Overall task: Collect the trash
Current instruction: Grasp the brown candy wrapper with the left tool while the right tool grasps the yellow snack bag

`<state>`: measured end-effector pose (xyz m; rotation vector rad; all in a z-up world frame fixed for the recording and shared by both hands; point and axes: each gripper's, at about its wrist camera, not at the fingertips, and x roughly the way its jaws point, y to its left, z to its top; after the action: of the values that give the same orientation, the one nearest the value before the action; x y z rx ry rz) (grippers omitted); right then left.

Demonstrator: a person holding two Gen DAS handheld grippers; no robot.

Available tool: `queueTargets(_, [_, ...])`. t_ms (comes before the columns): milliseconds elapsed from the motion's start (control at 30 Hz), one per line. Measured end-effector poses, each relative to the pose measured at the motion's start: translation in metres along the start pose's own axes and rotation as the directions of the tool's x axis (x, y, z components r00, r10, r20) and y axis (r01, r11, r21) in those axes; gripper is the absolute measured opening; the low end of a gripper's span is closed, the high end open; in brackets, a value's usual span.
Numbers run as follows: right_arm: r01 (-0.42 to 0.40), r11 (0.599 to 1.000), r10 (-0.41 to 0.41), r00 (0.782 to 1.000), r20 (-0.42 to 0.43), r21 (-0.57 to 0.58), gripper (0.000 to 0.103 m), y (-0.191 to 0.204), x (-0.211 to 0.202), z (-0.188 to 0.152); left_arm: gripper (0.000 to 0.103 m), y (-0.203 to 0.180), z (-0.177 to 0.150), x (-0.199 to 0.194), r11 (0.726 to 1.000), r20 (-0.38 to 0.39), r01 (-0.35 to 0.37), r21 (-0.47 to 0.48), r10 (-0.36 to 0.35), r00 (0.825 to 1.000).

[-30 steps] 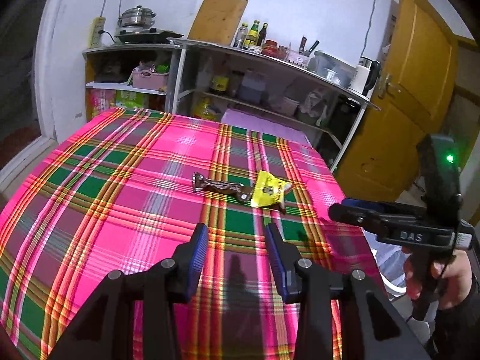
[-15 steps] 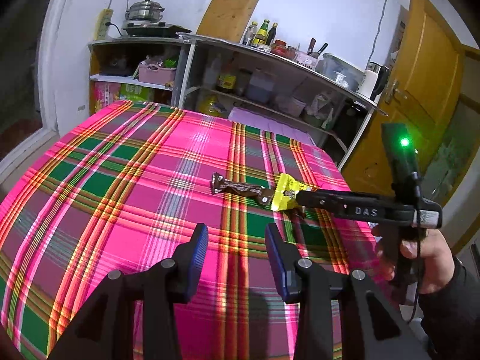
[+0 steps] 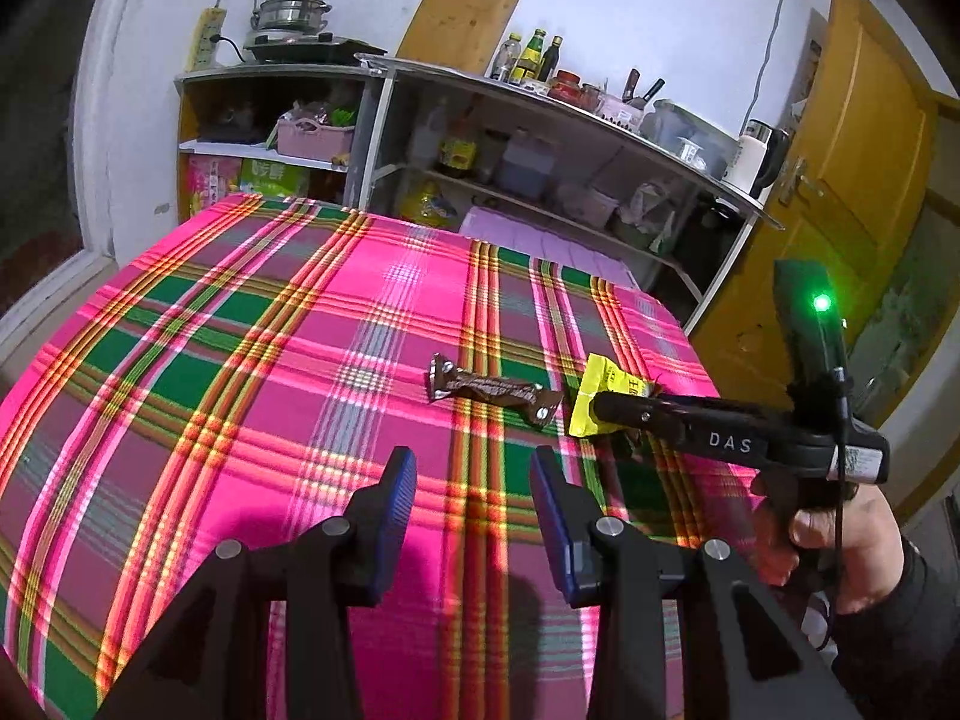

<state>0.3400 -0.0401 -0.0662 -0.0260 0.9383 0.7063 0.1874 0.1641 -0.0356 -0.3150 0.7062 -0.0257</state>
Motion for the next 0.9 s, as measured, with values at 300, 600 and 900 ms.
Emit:
queueTargets(300, [0.002, 1.0, -0.002, 1.0, -0.001, 0.02, 0.037, 0.004, 0.024, 0.021, 0.039, -0.009, -0.001, 0.001, 1.0, -0.008, -0.013, 0.0, 0.013, 1.0])
queueTargets(600, [-0.151, 0.986, 0.149, 0.988, -0.036, -0.07, 0.037, 0.031, 0.011, 0.005, 0.04, 0.005, 0.005, 0.0, 0.998, -0.003, -0.047, -0.035, 0.047, 0.999])
queueTargets(900, [-0.091, 0.996, 0.091, 0.996, 0.015, 0.012, 0.037, -0.007, -0.019, -0.003, 0.042, -0.004, 0.01, 0.027, 0.998, -0.04, -0.058, -0.039, 0.056, 0.998])
